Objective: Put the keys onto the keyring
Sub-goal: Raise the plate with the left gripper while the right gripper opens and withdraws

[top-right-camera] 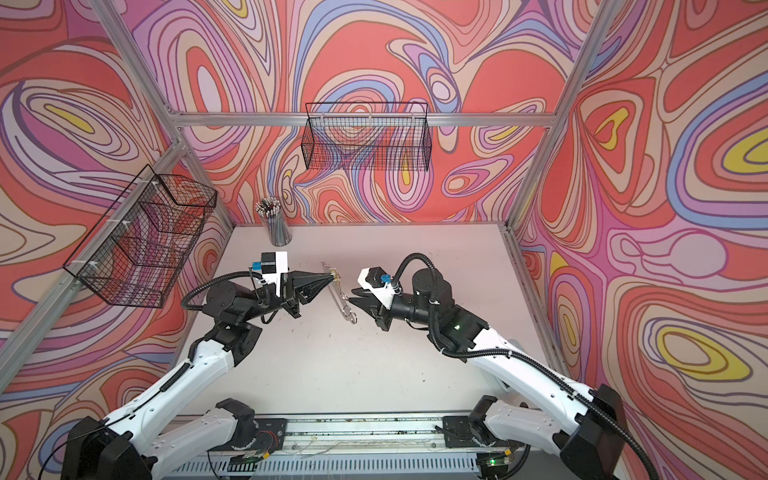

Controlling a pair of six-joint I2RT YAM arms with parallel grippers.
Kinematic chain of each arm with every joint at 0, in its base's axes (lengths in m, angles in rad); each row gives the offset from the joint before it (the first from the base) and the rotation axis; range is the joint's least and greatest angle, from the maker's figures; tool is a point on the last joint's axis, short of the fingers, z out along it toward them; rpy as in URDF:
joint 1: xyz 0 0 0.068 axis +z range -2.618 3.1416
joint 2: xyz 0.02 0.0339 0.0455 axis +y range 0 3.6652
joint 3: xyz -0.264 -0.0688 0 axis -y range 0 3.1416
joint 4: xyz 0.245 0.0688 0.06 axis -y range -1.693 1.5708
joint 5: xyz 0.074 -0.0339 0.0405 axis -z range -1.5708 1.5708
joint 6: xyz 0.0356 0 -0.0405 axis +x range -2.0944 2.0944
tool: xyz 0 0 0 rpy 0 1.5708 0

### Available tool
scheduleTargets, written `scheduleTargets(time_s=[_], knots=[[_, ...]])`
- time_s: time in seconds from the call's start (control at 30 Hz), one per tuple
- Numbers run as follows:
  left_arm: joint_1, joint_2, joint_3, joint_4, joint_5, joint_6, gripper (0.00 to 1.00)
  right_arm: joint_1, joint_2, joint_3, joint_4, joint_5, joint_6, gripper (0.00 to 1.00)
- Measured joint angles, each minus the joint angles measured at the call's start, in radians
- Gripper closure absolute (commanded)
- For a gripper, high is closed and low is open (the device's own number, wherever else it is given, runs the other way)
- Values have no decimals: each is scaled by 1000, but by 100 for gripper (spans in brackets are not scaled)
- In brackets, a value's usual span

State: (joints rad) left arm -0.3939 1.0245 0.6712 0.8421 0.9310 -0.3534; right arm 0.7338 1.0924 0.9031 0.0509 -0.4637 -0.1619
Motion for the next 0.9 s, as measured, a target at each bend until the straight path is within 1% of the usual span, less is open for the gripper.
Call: scheduleTargets(time_s=[0.2, 0.4, 0.53, 0.67, 0.9], knots=[[0, 30, -1, 77, -16, -34, 100, -83, -28, -41, 135, -30, 116, 72], [0, 118, -23, 263, -41, -127, 100, -167, -15, -68, 294, -119, 263, 71], [0, 162, -27, 324, -58, -173, 100, -177, 12, -68, 391, -158, 343, 71], [-7, 161, -30, 357, -78, -190, 100, -177, 50, -68, 486, -195, 408, 71], [-25, 160, -31, 381, -95, -210, 100, -176, 167, -70, 728, -262, 555, 72]])
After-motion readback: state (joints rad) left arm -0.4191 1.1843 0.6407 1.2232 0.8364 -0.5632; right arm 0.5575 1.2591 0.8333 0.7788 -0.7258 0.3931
